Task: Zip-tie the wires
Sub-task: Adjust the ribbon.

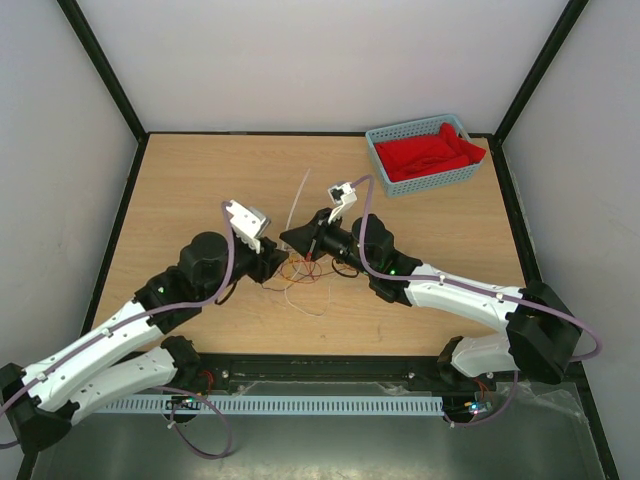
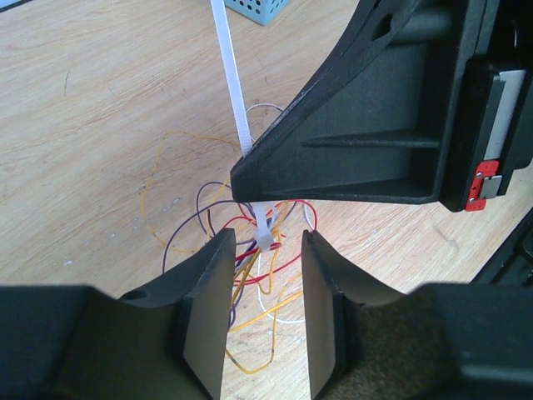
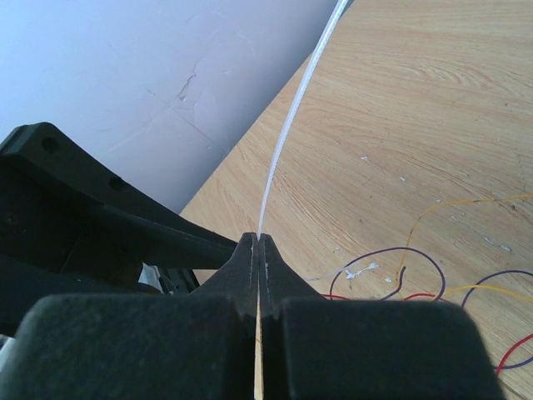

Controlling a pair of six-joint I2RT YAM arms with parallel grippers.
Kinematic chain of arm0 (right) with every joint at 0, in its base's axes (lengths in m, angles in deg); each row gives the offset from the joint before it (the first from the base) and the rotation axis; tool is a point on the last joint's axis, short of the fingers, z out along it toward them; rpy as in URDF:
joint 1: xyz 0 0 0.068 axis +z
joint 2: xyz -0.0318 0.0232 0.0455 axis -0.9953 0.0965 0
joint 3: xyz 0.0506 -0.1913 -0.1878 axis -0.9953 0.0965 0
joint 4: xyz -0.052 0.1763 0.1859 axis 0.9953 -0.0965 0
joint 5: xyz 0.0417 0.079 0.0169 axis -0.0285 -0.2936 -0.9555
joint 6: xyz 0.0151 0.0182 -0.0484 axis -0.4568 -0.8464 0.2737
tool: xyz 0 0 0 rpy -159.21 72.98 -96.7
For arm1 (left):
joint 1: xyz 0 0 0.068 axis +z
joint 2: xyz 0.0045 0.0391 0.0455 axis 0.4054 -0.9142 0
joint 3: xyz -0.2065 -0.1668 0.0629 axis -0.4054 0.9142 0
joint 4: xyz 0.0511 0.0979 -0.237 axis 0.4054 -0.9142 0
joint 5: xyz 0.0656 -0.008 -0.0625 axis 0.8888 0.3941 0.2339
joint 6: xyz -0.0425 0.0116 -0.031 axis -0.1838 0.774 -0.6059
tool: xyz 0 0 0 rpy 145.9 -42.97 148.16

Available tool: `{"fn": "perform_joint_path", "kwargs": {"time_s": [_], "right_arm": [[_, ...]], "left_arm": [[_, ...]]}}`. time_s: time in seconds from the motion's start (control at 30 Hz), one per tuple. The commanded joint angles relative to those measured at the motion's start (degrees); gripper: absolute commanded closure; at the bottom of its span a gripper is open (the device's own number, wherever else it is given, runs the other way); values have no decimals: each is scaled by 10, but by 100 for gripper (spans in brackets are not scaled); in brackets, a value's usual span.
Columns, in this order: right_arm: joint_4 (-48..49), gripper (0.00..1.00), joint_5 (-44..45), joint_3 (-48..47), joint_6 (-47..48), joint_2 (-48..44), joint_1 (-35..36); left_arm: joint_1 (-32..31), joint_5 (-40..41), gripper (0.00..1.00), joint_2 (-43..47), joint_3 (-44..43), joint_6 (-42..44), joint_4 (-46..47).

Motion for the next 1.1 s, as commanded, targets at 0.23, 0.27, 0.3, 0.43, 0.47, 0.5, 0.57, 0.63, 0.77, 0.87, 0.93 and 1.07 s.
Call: {"fn": "perform_joint_path", "kwargs": {"time_s": [0.23,0.27,0.3,0.43,0.47,0.5,0.57,0.63,0.77,0.87,0.93,1.07], "right_arm": [[12,100,-1,-5,-3,-20,-3],[12,100,-1,-5,-4,-19,-4],[12,100,-2,-5,-4,-20,-4],[12,100,0,-3,-1,-24,-4],[12,100,2,-3,0,-26,-3],[12,100,3,-3,0,-25,-3],[12,100,4,-2,2,-26,-4],[12,100,5,-1,2,-25,-3],[12,100,4,-1,2,-24,-4],[12,100,5,-1,3,-24,-3],[13,100,5,-1,2,-24,-3],[13,100,6,0,2,-23,-3]], "left_arm": [[1,4,68,-36,-31,21,25],[1,3,68,-38,-31,21,27],[2,5,70,-40,-31,20,28],[5,3,76,-45,-31,17,37],[5,2,77,-45,-30,16,39],[6,2,77,-45,-30,15,40],[6,2,76,-45,-29,13,44],[7,1,70,-43,-29,11,49],[7,0,67,-37,-29,9,56],[7,-2,68,-35,-29,12,59],[7,-1,71,-36,-28,13,59],[7,-1,83,-37,-27,13,60]]}}
